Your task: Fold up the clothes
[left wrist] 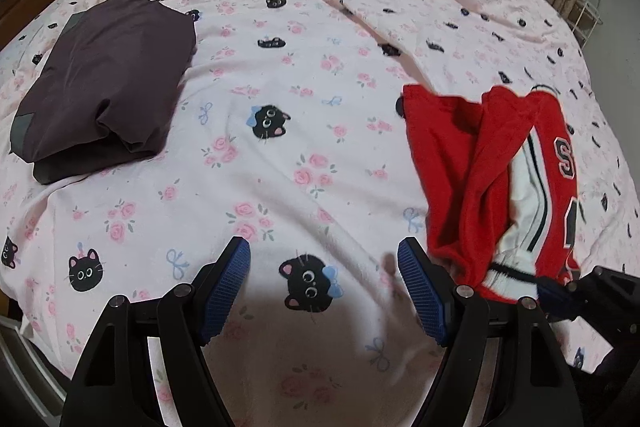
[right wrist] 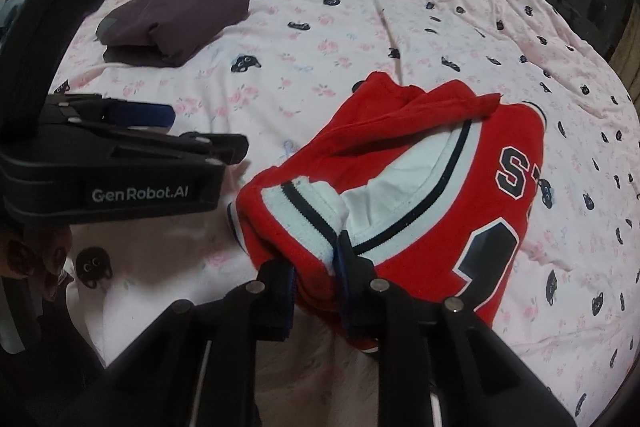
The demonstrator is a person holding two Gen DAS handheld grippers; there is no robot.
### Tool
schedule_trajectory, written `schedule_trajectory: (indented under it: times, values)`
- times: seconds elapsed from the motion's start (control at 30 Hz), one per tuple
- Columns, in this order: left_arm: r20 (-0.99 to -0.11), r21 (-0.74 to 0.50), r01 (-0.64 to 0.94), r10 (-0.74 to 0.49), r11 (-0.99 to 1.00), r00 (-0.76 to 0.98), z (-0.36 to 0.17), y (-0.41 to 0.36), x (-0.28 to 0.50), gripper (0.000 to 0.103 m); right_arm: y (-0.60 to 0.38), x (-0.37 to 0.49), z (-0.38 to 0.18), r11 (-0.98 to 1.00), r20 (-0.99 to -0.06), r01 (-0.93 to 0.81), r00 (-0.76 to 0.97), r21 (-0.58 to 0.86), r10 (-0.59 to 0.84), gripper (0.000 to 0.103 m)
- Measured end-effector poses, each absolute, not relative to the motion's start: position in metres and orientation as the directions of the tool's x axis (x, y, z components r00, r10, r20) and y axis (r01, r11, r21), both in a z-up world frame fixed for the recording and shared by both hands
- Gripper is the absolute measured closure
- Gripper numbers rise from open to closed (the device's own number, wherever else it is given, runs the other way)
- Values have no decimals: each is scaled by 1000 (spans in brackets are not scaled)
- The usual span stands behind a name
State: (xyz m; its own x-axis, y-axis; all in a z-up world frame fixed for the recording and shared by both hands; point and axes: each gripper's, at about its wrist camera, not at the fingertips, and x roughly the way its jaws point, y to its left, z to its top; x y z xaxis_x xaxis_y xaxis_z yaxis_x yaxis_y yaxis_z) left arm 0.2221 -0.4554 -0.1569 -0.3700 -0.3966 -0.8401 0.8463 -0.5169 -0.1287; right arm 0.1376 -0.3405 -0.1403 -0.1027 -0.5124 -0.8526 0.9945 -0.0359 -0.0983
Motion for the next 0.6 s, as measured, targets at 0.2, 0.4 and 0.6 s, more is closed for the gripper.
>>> schedule_trajectory:
  times: [0.2,0.4,0.6]
  values:
    - [-831,-209,825,-350,-525,-433,-162,-455,212,31,-332,137,-128,33,-849,995,-67,-99,-525,69]
    - [-852,-120,831,-374,-543,-367,-173,-449,199,31,-328,80,-92,-58,-843,994,48,93,-536,46]
    - [-850,-126,833,-374,-539,-370,-169,-448,202,31,-358,-12,-83,-334,-810,853,160,401,-564,45]
